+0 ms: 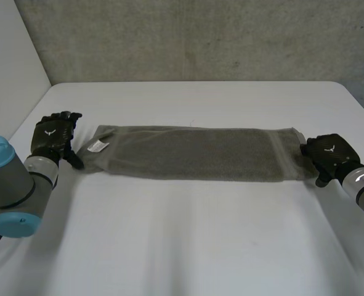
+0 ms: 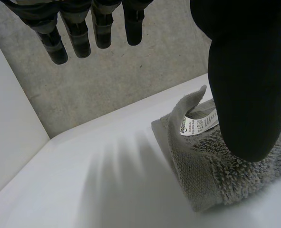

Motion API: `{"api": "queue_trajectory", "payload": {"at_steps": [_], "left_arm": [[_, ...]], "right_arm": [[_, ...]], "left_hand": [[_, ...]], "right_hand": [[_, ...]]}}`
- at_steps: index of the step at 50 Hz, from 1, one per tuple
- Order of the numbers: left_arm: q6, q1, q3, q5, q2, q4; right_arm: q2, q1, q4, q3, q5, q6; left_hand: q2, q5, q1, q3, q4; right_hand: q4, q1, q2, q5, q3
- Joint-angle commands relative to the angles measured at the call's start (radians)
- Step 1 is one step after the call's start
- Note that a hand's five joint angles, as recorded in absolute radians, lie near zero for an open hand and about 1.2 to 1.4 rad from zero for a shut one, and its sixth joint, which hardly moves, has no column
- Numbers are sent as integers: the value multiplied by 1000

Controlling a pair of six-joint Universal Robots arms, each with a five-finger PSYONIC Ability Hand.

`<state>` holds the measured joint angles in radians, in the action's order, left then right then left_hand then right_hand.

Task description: Fold the towel.

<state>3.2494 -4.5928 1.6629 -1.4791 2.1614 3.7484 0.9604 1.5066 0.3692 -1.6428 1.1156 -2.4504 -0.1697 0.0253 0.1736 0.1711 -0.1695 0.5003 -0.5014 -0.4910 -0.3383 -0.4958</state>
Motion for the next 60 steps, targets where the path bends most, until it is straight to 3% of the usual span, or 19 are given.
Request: {"api": "queue_trajectory", "payload": {"at_steps": [1,3,5,6,8,10,22,30,39,41,43,44,46,49,51,52,54,60], "left_arm": [[1,0,1,0,0,-1],[1,0,1,0,0,-1],[0,0,1,0,0,-1],[1,0,1,0,0,-1],[1,0,1,0,0,1],[1,0,1,0,0,1],[1,0,21,0,-21,-1],[-2,2,70,3,-152,-12],[-3,18,87,11,-267,-50],[-5,32,86,17,-288,-67],[-5,40,84,19,-294,-68],[-5,44,81,19,-298,-70],[-7,48,78,19,-299,-70],[-10,54,74,17,-305,-68],[-10,58,74,17,-308,-68],[-10,63,74,17,-308,-68],[-10,69,72,17,-308,-68],[-10,95,71,16,-304,-67]], "right_arm": [[-29,1,2,20,1,-5],[-29,1,4,21,-2,-7],[-29,-2,5,23,-7,-13],[-29,-2,5,23,-7,-13],[-28,-3,7,26,-8,-16],[-28,-3,7,26,-10,-18],[-2,-26,-36,54,0,-70],[47,-204,-301,199,3,-61],[77,-206,-397,339,50,31],[109,-155,-401,360,73,25],[158,-15,-401,408,99,16],[158,-14,-401,408,99,16],[158,129,-395,457,111,5],[149,219,-391,482,116,1],[86,411,-374,541,133,7],[86,412,-374,541,133,7],[0,565,-342,593,138,7],[-140,750,-263,635,127,13]], "left_hand": [[-26,-4,22,25,-26],[-26,-4,22,25,-26],[-26,-4,22,25,-26],[-26,-4,22,25,-26],[-26,-4,22,25,-26],[-26,-4,22,25,-26],[-23,-7,19,22,-24],[-9,-22,5,7,-9],[-6,-25,2,4,-6],[-9,-22,5,7,-9],[-9,-22,5,7,-9],[-9,-22,5,7,-9],[-9,-22,5,7,-9],[-9,-22,5,7,-9],[-9,-22,5,7,-9],[-9,-22,5,7,-9],[-9,-22,5,7,-9],[-9,-22,5,7,-9]], "right_hand": [[139,-138,-148,-126,-143],[231,-230,-240,-218,-235],[511,-510,-520,-498,-515],[512,-511,-522,-500,-517],[807,-806,-817,-795,-812],[895,-894,-904,-883,-900],[896,-895,-905,-883,-901],[896,-895,-905,-883,-901],[896,-895,-905,-883,-901],[896,-895,-905,-883,-901],[896,-895,-905,-883,-901],[896,-895,-905,-883,-901],[896,-895,-905,-883,-901],[896,-895,-905,-883,-901],[896,-895,-905,-883,-901],[896,-895,-905,-883,-901],[896,-895,-905,-883,-901],[896,-895,-905,-883,-901]]}}
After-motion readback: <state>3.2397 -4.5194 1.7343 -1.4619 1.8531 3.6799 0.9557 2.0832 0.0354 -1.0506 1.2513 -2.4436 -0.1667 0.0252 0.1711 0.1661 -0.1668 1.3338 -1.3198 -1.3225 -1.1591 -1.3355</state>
